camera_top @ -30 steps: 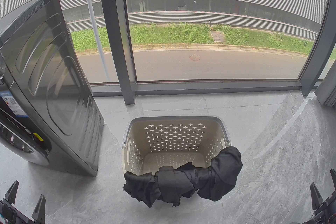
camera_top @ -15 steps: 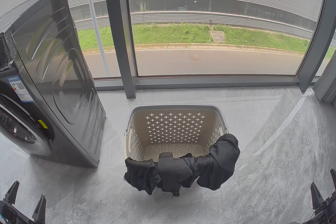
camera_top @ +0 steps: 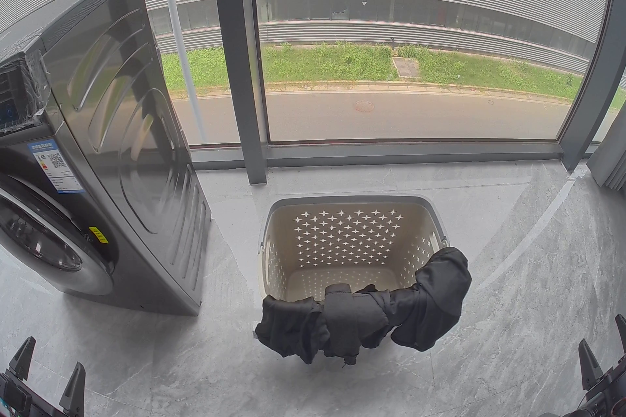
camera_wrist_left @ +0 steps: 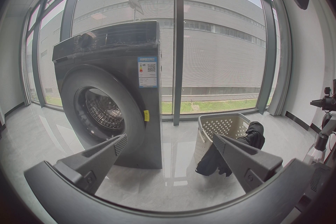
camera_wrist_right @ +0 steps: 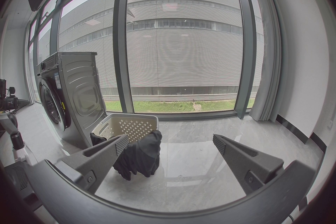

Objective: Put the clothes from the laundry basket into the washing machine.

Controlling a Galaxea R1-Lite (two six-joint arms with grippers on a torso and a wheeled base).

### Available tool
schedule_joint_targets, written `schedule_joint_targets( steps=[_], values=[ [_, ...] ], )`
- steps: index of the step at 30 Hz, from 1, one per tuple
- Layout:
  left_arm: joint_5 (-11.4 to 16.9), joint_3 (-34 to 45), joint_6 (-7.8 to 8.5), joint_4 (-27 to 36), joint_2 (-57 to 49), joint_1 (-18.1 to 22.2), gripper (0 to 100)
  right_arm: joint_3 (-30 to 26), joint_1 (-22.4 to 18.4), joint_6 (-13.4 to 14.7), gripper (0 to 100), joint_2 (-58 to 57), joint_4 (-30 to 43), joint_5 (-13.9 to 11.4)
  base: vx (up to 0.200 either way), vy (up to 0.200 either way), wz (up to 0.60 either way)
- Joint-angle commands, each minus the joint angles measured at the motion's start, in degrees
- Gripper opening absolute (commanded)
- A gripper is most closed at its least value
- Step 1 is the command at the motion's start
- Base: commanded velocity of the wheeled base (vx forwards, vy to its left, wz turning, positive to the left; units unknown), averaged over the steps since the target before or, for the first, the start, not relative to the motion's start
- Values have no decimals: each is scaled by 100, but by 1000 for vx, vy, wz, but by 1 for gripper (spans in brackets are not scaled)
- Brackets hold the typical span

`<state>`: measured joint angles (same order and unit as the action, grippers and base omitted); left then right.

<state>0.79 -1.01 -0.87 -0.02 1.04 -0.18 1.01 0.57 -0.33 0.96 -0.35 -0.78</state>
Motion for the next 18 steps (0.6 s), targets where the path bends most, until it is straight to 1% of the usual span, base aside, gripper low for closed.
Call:
schedule_joint_targets(
  steps=[1,18],
  values=[
    [0,101,7,-6,-104,1,100,-101,4,-2,100,-52,0,-1,0,200,0],
    [0,101,7,-6,-104,1,100,-101,4,-2,100,-52,0,-1,0,200,0]
  ],
)
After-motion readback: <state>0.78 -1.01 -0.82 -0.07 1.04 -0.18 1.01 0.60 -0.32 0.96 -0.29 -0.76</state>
